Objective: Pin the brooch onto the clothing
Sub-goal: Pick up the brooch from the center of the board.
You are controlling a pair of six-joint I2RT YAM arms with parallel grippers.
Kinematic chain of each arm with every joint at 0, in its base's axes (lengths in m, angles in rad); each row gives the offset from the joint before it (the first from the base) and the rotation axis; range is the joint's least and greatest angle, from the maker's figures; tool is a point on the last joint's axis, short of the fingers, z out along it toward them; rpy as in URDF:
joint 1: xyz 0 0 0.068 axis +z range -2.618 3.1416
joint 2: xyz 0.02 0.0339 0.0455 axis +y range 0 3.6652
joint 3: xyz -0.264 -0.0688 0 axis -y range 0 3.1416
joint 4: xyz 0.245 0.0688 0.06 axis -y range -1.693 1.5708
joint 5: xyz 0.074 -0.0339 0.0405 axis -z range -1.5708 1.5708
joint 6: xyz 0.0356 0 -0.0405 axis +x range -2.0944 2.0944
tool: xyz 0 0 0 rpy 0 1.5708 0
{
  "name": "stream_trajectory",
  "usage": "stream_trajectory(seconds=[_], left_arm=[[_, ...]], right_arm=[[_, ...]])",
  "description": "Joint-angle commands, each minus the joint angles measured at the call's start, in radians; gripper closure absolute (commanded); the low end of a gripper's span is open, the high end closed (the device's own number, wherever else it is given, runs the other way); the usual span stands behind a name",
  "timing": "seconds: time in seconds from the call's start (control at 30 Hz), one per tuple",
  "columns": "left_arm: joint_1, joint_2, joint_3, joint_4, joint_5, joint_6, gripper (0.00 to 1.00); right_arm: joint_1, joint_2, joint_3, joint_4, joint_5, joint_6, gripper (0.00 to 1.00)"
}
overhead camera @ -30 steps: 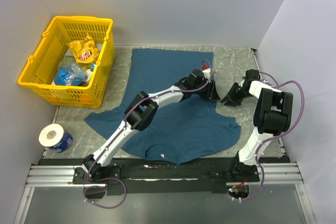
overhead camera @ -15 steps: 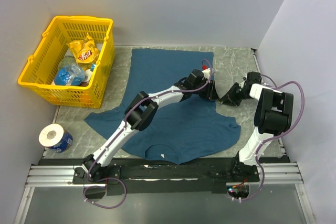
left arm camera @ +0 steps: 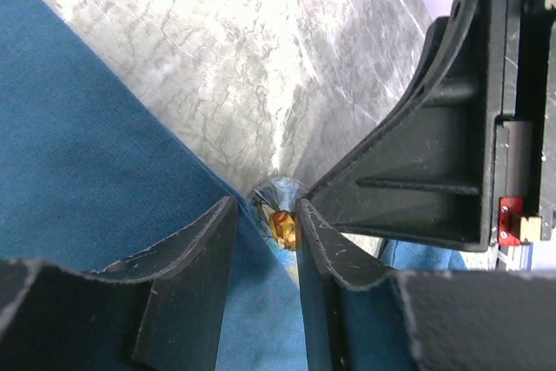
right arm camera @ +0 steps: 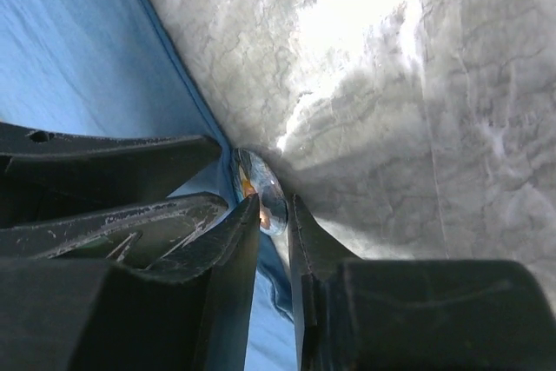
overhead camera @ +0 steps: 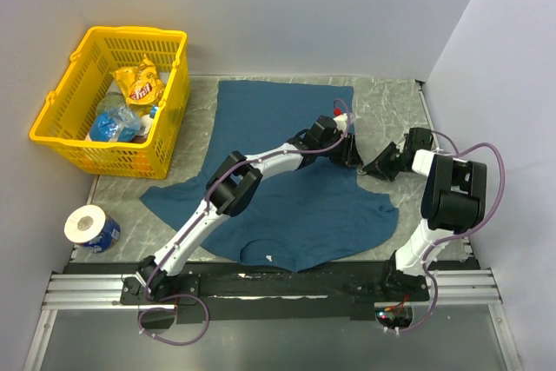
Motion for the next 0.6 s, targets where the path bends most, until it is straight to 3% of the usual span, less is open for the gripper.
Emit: stream_trajectory(seconds=[0.0, 0.33, 0.57], left_arm=[[-0.017, 0.005, -0.037, -0.048, 0.001, 0.005, 0.59], [-0.016, 0.005, -0.045, -0.050, -0.004, 0.008, 0.59], [-0.013, 0.001, -0.052, -0.044, -0.002, 0.007, 0.59]], right_arm=[[-0.005, -0.074, -0.040, 0.113, -0.006, 0.043, 0.74], [-0.011, -0.150, -0.132, 0.245, 0.015, 0.089, 0.74], [-0.010, -0.061, -0.107, 0.241, 0.033, 0.084, 0.75]])
